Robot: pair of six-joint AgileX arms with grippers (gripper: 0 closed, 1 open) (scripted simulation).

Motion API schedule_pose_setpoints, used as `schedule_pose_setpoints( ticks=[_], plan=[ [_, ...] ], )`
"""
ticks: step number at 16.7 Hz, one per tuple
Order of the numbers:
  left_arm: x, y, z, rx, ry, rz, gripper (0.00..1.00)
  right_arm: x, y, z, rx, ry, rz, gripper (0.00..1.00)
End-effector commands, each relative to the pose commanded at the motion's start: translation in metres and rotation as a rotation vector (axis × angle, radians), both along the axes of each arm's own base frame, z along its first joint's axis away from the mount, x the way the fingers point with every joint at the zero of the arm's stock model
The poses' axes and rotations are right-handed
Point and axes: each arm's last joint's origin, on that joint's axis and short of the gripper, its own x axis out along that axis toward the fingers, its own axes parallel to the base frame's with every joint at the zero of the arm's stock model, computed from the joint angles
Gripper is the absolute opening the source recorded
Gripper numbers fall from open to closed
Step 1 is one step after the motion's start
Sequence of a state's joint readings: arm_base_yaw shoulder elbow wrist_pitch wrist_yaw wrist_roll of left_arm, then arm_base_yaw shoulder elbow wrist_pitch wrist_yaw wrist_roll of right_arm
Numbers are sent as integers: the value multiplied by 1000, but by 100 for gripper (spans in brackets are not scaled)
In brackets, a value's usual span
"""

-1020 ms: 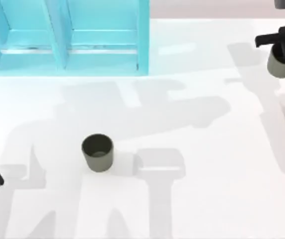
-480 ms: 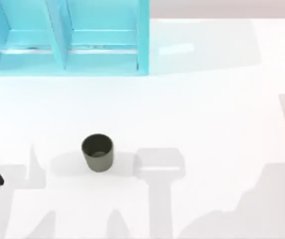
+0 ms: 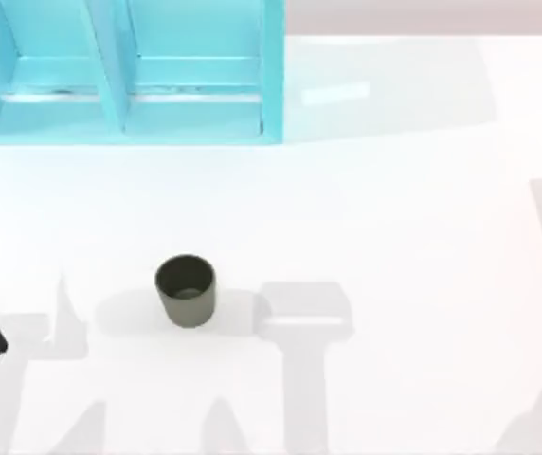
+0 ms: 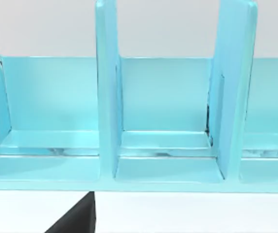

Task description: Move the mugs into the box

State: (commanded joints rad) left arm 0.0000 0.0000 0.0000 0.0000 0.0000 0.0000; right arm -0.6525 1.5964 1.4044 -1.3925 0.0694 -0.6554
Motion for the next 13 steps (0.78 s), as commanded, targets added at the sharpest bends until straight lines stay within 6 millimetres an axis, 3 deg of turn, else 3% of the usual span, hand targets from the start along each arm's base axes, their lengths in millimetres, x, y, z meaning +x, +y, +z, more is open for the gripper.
schedule_pose_setpoints(
  ticks=[4, 10, 13],
  plan=[
    [0, 0, 0, 0, 0, 0, 100, 1, 2, -12, -12, -16, 3, 0],
    [0, 0, 0, 0, 0, 0, 100, -3, 6, -59, 2, 0, -3, 0],
    [0, 0, 0, 0, 0, 0, 100, -3, 7, -64, 1, -1, -2, 0]
  ],
)
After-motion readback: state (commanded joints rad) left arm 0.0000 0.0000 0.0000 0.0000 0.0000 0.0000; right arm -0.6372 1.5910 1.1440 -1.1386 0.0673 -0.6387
